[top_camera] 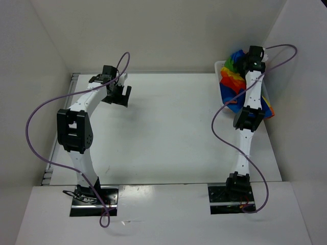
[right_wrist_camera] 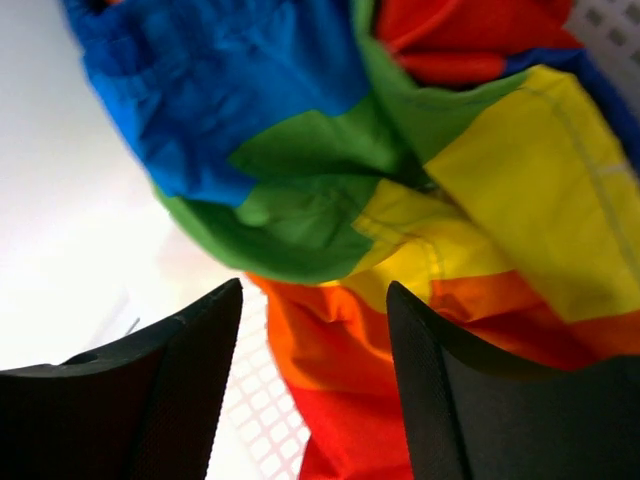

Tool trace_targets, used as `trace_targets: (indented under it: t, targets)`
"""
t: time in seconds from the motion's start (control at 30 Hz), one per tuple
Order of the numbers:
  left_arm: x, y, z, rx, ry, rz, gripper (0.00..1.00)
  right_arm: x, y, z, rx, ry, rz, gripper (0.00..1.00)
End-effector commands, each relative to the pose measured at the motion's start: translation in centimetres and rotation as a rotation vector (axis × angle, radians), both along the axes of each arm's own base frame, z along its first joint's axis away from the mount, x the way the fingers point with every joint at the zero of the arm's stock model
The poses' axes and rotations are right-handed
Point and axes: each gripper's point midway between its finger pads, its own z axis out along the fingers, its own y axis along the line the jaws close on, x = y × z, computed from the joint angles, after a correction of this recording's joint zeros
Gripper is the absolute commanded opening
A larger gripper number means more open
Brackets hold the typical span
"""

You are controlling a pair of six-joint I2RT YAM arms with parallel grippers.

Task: Fold and stack the shorts
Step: Grab the shorts from the pile

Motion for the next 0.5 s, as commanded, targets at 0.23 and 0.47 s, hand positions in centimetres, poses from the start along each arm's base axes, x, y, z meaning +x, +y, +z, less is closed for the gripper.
trace_targets:
  t: [0.23, 0.47]
  targets:
    - [-0.1, 0.3, 1.6, 0.006, -0.032, 0.005, 1.0, 0.4, 1.5, -0.5, 0.014, -0.005, 0.024, 0.58]
    - [-0.1, 0.5, 2.3, 0.013, -0.042, 0.009, 1.0, 1.0, 2.6, -1.3, 0.013, -0.009, 0.043, 0.49]
